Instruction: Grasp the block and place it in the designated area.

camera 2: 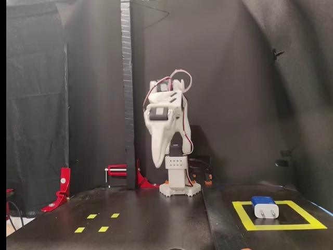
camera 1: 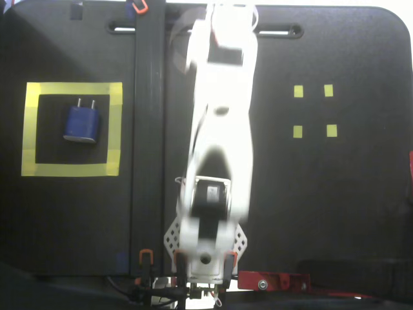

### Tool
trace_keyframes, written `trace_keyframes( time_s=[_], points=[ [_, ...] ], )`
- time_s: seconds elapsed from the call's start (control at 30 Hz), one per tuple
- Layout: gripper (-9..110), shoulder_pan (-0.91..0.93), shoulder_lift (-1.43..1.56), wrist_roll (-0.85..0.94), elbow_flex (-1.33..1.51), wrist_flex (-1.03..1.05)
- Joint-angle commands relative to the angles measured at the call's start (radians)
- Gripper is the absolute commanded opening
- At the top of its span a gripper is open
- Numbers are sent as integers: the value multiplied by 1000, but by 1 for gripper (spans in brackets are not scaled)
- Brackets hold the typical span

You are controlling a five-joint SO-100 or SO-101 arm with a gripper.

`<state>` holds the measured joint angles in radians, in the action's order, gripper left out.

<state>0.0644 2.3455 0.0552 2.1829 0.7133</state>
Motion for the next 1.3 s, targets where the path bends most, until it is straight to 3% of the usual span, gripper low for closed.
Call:
trace_keyframes(
  time_s=[0.0, 0.3, 0.67, 1.27],
  points=[
    [0, -5, 192, -9, 166, -179],
    [0, -12, 584, -12, 632, -568],
    [0, -23, 864, 0, 940, -641],
    [0, -31, 959, 46, 957, -166]
  ],
)
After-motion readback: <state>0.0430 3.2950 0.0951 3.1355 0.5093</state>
